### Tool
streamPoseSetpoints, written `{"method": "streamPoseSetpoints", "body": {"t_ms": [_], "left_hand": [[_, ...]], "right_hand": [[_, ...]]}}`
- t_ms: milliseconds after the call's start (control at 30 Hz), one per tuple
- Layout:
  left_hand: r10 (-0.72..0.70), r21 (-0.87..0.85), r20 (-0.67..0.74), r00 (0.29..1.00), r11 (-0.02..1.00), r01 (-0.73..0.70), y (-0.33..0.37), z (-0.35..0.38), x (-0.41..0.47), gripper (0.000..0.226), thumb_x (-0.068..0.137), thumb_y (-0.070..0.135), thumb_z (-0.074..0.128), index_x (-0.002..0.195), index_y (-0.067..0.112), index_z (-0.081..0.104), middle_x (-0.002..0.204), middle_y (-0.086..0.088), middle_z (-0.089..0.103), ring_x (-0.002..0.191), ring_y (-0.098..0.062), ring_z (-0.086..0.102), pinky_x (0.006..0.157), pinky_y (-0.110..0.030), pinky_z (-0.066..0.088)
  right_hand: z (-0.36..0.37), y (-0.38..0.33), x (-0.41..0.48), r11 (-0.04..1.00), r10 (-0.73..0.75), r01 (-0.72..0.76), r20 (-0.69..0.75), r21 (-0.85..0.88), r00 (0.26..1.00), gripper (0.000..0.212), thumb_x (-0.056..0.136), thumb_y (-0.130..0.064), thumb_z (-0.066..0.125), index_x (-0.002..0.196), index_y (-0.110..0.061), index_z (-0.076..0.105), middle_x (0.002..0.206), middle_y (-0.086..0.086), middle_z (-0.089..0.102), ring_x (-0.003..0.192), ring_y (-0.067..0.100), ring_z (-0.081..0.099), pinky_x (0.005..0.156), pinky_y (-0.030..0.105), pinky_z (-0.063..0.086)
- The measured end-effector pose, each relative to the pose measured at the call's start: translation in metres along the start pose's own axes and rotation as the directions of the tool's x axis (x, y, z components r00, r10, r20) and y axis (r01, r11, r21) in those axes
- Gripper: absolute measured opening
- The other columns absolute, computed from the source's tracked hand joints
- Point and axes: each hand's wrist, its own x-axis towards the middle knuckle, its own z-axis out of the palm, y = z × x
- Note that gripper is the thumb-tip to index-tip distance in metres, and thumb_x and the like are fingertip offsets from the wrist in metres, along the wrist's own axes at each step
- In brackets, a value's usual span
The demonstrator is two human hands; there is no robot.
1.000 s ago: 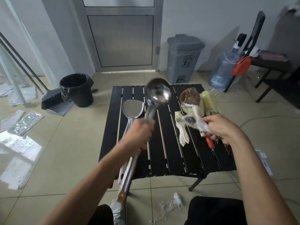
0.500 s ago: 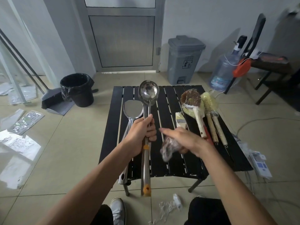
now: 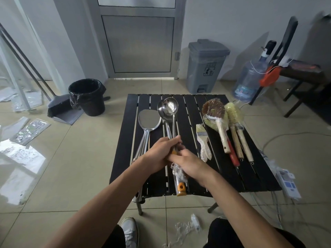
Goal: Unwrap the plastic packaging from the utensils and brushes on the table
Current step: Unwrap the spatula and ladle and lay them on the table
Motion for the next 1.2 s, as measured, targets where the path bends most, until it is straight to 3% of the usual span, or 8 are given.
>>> {"method": "streamPoseSetpoints", "body": {"t_ms": [133, 367, 533, 733, 900, 1000, 1100, 1200], "left_hand": [[0.05, 0.342, -0.108, 0.993, 0.94, -0.011, -0.005, 0.002, 0.004, 0.035, 0.104, 0.034, 0.062, 0.1, 0.001, 0.069, 0.086, -0.012, 0.065, 0.079, -0.022, 0.065, 0.076, -0.032, 0.055], [0.089, 0.677, -0.121, 0.989, 0.736, 0.016, -0.012, 0.0, 0.004, 0.038, 0.111, 0.036, 0.044, 0.083, 0.013, 0.057, 0.076, -0.003, 0.055, 0.068, -0.015, 0.054, 0.062, -0.03, 0.046], [0.128, 0.658, -0.126, 0.984, 0.753, -0.014, -0.013, -0.003, 0.009, 0.041, 0.11, 0.033, 0.049, 0.08, 0.007, 0.059, 0.069, -0.006, 0.054, 0.056, -0.015, 0.049, 0.055, -0.03, 0.042], [0.158, 0.667, -0.201, 0.967, 0.745, 0.017, -0.018, -0.008, 0.011, 0.036, 0.108, 0.031, 0.056, 0.084, 0.005, 0.063, 0.067, -0.005, 0.059, 0.05, -0.013, 0.052, 0.047, -0.024, 0.043], [0.219, 0.725, -0.235, 0.947, 0.689, 0.021, -0.022, -0.005, 0.013, 0.024, 0.107, 0.026, 0.056, 0.095, 0.007, 0.064, 0.069, -0.003, 0.067, 0.042, -0.002, 0.059, 0.042, -0.016, 0.046], [0.228, 0.713, -0.239, 0.944, 0.701, 0.011, -0.021, -0.001, 0.012, 0.023, 0.108, 0.023, 0.049, 0.103, 0.005, 0.063, 0.076, -0.008, 0.07, 0.049, -0.007, 0.067, 0.044, -0.024, 0.054], [0.207, 0.711, -0.236, 0.95, 0.703, 0.024, -0.018, 0.001, 0.01, 0.03, 0.107, 0.032, 0.05, 0.105, 0.005, 0.064, 0.079, -0.012, 0.071, 0.061, -0.024, 0.074, 0.054, -0.04, 0.065], [0.193, 0.77, -0.256, 0.947, 0.633, 0.08, -0.017, 0.0, 0.008, 0.044, 0.105, 0.049, 0.052, 0.103, 0.006, 0.064, 0.076, -0.011, 0.071, 0.05, -0.018, 0.071, 0.048, -0.033, 0.06]], "right_hand": [[0.001, 0.01, 0.007, 0.971, 0.036, -0.057, -0.094, -0.233, 0.995, 0.033, 0.1, -0.043, 0.056, 0.099, -0.014, 0.071, 0.078, 0.002, 0.068, 0.075, 0.018, 0.066, 0.072, 0.036, 0.049], [-0.006, 0.021, 0.019, 0.912, 0.115, -0.16, -0.14, -0.378, 0.984, 0.045, 0.101, -0.053, 0.05, 0.089, -0.013, 0.069, 0.076, 0.001, 0.065, 0.07, 0.017, 0.062, 0.064, 0.033, 0.045], [-0.017, 0.02, 0.021, 0.915, 0.092, -0.131, -0.119, -0.383, 0.989, 0.053, 0.102, -0.052, 0.038, 0.087, -0.01, 0.065, 0.085, 0.005, 0.068, 0.083, 0.021, 0.064, 0.081, 0.042, 0.049], [-0.029, 0.024, 0.024, 0.895, 0.011, -0.093, -0.186, -0.436, 0.982, 0.045, 0.108, -0.038, 0.039, 0.078, -0.01, 0.056, 0.073, 0.005, 0.051, 0.068, 0.019, 0.05, 0.068, 0.037, 0.039], [-0.039, 0.022, 0.017, 0.978, 0.126, -0.135, 0.069, 0.161, 0.99, 0.039, 0.109, -0.033, 0.045, 0.083, -0.008, 0.058, 0.064, 0.005, 0.056, 0.055, 0.017, 0.049, 0.046, 0.026, 0.031], [-0.039, 0.024, 0.016, 0.942, 0.151, -0.209, 0.222, 0.264, 0.963, 0.035, 0.109, -0.033, 0.045, 0.091, -0.007, 0.059, 0.067, 0.005, 0.056, 0.054, 0.016, 0.047, 0.049, 0.028, 0.022], [-0.037, 0.022, 0.015, 0.975, 0.218, -0.213, 0.087, -0.064, 0.972, 0.059, 0.107, -0.056, 0.039, 0.099, -0.005, 0.067, 0.075, 0.008, 0.063, 0.064, 0.02, 0.053, 0.058, 0.032, 0.034], [-0.033, 0.024, 0.016, 0.886, 0.175, -0.176, -0.041, -0.43, 0.984, 0.08, 0.098, -0.073, 0.037, 0.098, 0.001, 0.068, 0.09, 0.018, 0.072, 0.073, 0.024, 0.061, 0.069, 0.037, 0.046]]}}
